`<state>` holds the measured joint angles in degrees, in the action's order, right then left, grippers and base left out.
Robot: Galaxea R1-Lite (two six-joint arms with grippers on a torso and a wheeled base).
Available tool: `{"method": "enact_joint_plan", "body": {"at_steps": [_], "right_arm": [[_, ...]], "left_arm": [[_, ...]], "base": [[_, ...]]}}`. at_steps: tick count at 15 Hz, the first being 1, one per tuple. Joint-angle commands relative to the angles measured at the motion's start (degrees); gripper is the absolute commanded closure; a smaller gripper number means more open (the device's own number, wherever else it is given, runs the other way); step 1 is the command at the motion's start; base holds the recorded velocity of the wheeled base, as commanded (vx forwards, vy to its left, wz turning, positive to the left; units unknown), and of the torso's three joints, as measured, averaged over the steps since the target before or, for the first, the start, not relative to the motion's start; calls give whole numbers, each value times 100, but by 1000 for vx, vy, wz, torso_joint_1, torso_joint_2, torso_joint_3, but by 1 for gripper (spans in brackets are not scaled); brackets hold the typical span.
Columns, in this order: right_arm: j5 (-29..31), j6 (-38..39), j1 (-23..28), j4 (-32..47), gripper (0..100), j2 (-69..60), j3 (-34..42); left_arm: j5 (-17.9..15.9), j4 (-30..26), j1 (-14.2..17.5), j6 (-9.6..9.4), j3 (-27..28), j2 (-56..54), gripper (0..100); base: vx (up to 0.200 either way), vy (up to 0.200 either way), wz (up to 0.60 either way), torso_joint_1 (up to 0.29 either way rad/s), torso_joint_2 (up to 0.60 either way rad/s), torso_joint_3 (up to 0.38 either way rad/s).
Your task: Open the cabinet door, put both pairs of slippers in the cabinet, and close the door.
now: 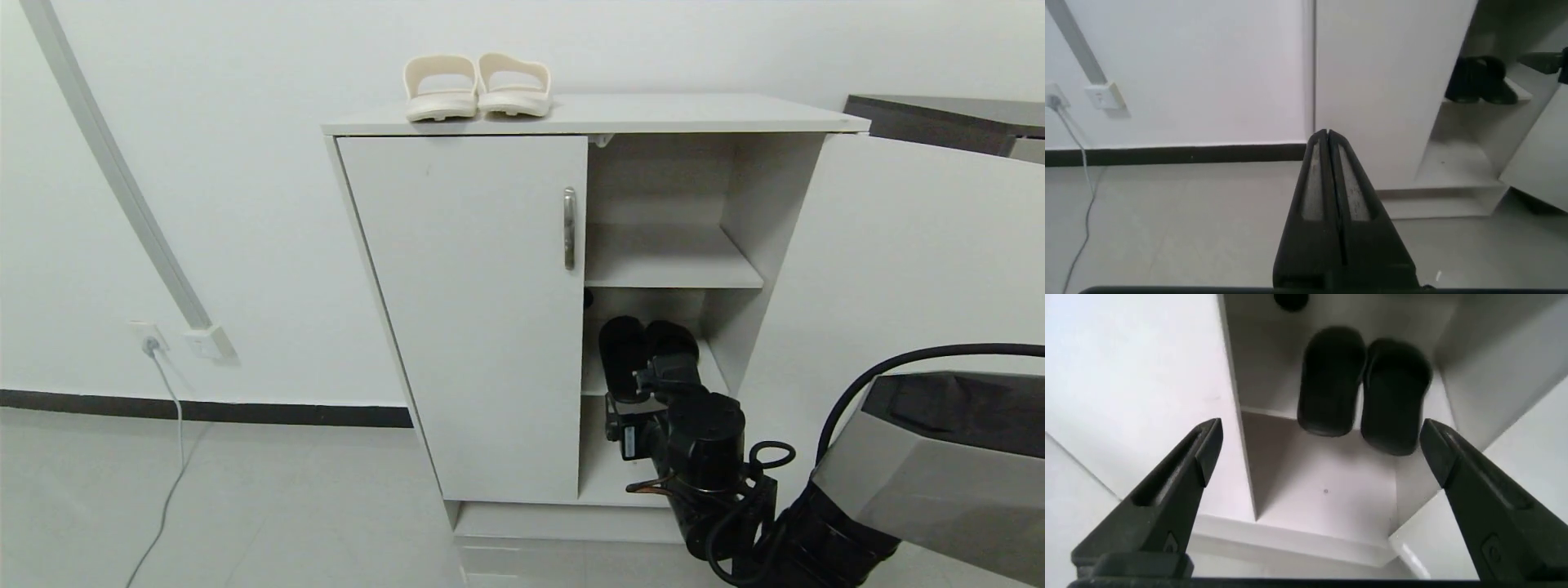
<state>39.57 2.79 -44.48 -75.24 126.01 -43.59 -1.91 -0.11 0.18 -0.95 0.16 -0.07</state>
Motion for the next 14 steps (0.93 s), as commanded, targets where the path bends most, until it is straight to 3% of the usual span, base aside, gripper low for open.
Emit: {"method": "enact_joint_plan", "body": {"at_steps": [1, 7, 9, 14], "right_arm": [[-2, 2, 1, -8, 0, 55, -9], [-2, -7, -8, -140, 0, 20, 26], [-11, -7, -8, -228, 0, 20, 53], [-107, -218, -8, -623, 0, 28, 255]], "left_arm": [[-2, 2, -1, -2, 2, 7, 100], [-2, 2, -1, -2, 2, 7, 100], [-2, 2, -1, -2, -7, 7, 100], [-2, 2, -1, -2, -7, 7, 100]], "base": [[0, 200, 0, 7, 2, 2], [0, 200, 0, 2, 3, 2], [-200, 200, 0, 12, 5, -2], [0, 0, 0, 0, 0, 0]]}}
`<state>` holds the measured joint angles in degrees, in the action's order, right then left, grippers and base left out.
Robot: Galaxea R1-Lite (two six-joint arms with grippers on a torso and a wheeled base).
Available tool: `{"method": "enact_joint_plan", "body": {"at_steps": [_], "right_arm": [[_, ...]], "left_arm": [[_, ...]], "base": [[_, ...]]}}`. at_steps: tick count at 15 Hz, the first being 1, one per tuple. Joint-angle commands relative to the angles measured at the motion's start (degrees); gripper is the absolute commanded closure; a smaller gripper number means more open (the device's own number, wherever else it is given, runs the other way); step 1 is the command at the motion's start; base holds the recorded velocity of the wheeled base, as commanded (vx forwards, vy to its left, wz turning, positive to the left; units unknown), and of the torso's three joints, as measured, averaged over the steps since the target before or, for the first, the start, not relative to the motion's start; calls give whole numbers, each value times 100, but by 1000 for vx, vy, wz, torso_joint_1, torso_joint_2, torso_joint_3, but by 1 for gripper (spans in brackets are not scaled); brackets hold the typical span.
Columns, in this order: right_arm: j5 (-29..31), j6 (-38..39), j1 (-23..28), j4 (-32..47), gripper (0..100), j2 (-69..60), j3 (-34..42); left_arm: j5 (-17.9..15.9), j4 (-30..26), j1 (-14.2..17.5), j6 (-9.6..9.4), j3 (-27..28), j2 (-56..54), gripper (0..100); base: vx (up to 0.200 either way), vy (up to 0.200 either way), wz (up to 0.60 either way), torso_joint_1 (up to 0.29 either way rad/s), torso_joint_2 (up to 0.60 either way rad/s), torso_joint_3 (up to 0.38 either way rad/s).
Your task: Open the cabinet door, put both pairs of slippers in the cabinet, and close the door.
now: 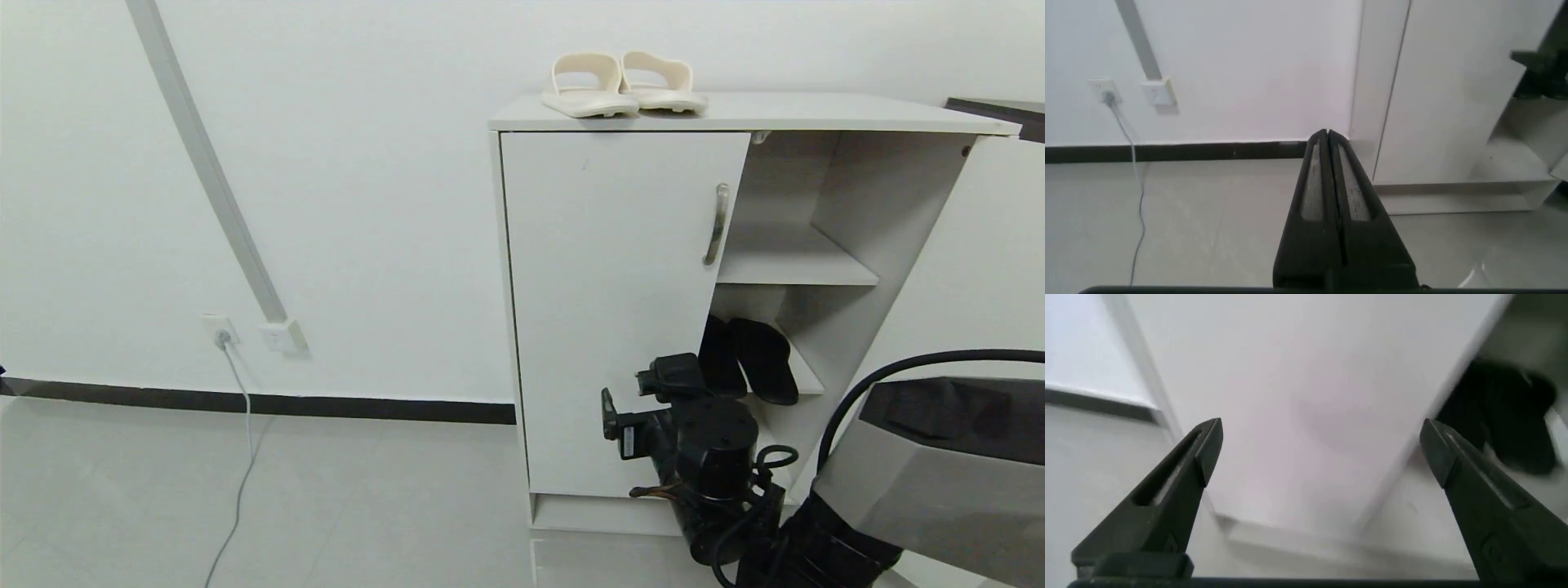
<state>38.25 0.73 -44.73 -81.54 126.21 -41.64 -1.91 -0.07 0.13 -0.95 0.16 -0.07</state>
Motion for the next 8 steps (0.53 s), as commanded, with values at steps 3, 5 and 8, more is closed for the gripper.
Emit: {"method": "enact_joint_plan", "body": {"at_steps": [3, 5, 8], "right_arm": [[-248, -91, 96, -195, 0, 18, 227], [-248, -108, 96, -213, 0, 18, 262], [-257, -117, 96, -195, 0, 35, 280]], "left_arm": [[-2, -1, 4, -2, -7, 7, 100], [-2, -1, 4, 7, 2, 7, 100], [-2, -1, 4, 7, 2, 7, 100]], "base": [[0, 0, 0, 0, 0, 0], [0, 0, 0, 0, 0, 0], [0, 0, 0, 0, 0, 0]]}}
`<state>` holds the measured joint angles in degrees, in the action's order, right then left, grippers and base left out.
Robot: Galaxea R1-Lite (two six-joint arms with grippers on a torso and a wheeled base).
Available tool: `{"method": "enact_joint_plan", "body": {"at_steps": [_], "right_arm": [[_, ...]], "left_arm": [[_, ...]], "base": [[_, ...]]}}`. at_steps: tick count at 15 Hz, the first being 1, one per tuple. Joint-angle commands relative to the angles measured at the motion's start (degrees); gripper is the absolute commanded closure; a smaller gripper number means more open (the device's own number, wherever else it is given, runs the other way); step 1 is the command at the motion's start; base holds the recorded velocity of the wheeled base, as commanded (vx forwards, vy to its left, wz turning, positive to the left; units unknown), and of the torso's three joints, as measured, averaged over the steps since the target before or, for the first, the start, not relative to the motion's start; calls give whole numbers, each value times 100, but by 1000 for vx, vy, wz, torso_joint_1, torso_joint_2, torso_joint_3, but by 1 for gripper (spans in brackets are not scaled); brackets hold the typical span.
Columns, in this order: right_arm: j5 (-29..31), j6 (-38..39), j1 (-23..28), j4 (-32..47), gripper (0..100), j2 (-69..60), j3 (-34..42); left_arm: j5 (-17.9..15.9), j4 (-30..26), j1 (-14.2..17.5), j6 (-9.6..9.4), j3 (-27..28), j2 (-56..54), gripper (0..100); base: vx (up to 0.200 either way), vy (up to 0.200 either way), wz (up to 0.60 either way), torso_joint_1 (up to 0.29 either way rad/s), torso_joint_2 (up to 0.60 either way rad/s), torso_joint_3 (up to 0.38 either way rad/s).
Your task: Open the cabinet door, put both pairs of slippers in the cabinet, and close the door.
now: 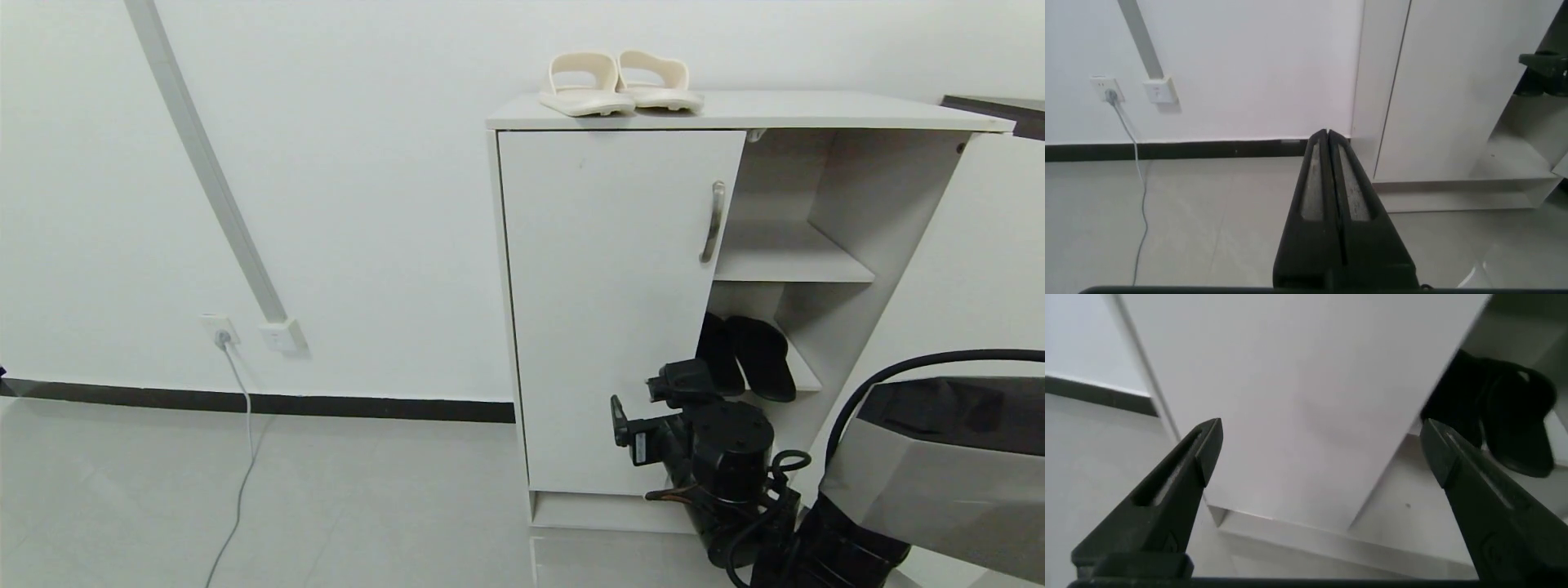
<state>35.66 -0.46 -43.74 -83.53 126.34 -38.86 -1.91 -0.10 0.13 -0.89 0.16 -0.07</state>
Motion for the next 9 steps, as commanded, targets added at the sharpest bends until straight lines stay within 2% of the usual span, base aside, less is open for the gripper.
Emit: {"method": "enact_joint_plan", "body": {"at_steps": [1, 9], "right_arm": [[3, -6, -12, -14, 0, 39, 2], [3, -129, -29, -216, 0, 66, 72]], "left_arm": [[-2, 1, 4, 1, 2, 7, 100], [-2, 1, 4, 1, 2, 7, 100]], "base": [[0, 0, 0, 0, 0, 0], [0, 0, 0, 0, 0, 0]]}}
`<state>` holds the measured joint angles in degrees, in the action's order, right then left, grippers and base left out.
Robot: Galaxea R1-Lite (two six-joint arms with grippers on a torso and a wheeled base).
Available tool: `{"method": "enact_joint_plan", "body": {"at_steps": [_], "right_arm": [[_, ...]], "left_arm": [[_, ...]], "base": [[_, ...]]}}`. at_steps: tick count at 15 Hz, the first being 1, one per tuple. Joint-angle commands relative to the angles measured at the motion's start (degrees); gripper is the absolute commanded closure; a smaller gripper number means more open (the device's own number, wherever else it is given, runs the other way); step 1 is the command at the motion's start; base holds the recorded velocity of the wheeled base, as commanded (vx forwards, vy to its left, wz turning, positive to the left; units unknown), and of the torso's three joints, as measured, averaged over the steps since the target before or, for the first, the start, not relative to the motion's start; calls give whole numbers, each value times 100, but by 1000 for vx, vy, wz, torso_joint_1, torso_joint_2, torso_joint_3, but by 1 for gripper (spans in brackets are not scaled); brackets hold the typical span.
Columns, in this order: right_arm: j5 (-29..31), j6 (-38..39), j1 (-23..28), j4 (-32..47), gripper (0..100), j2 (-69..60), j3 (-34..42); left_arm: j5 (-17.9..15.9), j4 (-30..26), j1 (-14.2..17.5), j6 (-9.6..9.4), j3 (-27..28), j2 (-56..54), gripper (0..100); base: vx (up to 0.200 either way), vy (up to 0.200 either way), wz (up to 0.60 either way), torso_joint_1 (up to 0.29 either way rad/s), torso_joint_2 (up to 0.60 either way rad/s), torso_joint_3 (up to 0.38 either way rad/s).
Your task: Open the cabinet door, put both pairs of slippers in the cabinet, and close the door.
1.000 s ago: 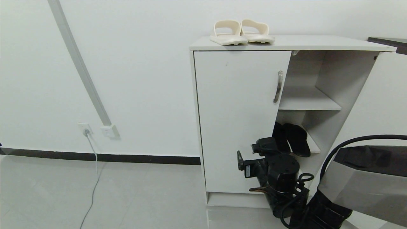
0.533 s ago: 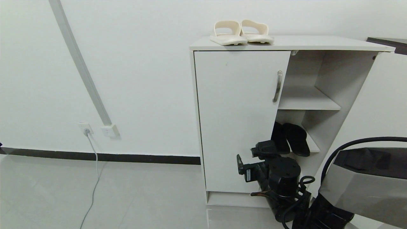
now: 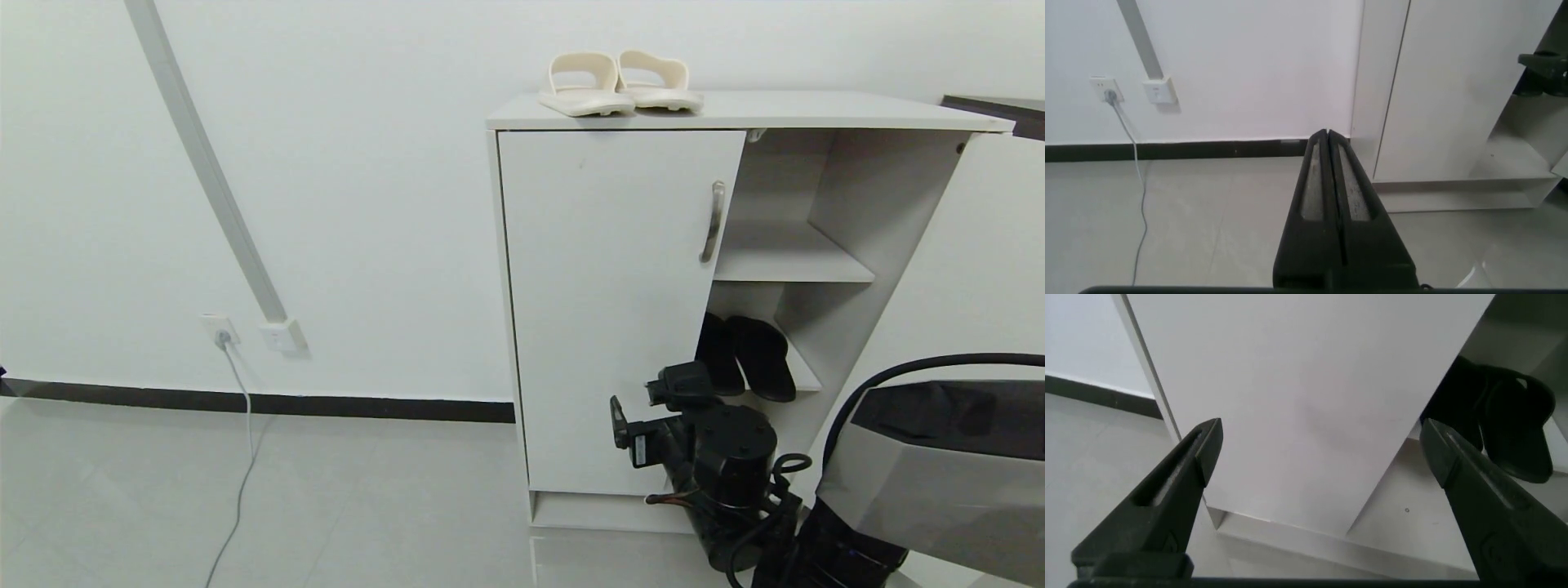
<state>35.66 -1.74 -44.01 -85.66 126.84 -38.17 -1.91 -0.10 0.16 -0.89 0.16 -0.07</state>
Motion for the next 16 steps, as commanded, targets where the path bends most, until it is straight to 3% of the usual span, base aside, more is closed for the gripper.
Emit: {"method": "enact_joint_plan", "body": {"at_steps": [1, 7, 16], "right_arm": [[3, -1, -3, 6, 0, 16, 2], [3, -1, -11, -12, 0, 95, 11], [-6, -1, -3, -126, 0, 95, 73]], "left_arm": [[-2, 1, 2, 1, -7, 7, 100], [-2, 1, 2, 1, 2, 7, 100], [-2, 1, 2, 1, 2, 7, 100]], "base": [[0, 0, 0, 0, 0, 0], [0, 0, 0, 1, -22, -31], [0, 0, 0, 62, -413, -349]]}}
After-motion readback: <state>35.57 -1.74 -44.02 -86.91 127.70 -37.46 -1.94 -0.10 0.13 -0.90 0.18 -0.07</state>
